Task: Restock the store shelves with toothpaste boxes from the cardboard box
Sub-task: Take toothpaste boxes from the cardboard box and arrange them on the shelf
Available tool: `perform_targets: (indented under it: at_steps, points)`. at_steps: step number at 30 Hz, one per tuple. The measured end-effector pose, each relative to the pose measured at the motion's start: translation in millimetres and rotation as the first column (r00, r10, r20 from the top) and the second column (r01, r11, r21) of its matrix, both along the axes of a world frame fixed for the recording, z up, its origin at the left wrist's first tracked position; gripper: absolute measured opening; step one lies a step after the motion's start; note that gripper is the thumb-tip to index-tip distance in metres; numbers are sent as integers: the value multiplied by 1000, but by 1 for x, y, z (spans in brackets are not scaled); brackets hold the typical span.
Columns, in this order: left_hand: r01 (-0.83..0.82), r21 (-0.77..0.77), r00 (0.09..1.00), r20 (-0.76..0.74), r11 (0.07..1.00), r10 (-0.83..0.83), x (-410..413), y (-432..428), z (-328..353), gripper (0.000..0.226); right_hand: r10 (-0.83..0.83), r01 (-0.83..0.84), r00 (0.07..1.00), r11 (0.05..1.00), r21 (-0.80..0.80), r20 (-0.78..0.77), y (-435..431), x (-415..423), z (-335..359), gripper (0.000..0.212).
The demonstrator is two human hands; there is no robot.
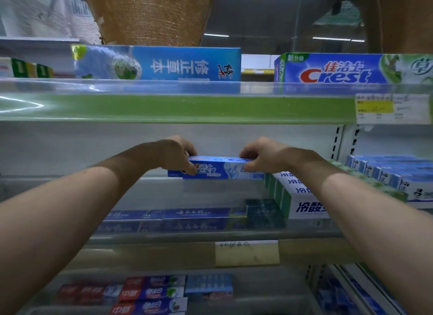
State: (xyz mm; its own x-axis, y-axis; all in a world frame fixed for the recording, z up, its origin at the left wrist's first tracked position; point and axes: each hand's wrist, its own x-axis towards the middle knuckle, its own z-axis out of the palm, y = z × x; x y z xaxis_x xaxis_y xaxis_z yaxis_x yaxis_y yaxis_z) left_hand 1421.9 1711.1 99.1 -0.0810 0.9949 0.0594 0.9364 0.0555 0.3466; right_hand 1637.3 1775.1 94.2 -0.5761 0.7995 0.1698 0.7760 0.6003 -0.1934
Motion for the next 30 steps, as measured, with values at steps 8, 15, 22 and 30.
perform_targets:
  at_steps: [8, 15, 22, 30]
  points:
    - [-112, 101, 987, -105, 989, 123, 3, 15, -30, 57, -151, 140, 982, 986, 92, 116, 16, -12, -18, 43]
    - [-171, 40, 980, -97, 984, 175, -6, 15, -37, 47, -204, 170, 960, 969, 177, 194, 18, -11, -26, 34]
    - [-259, 195, 942, -167, 946, 292, 1, 23, -47, 48, -311, 205, 914, 908, 365, 261, 19, -22, -31, 25]
    - [-289, 194, 956, 15, 938, 291, -3, 31, -59, 52, -268, 253, 961, 951, 181, 68, 32, -15, -24, 27]
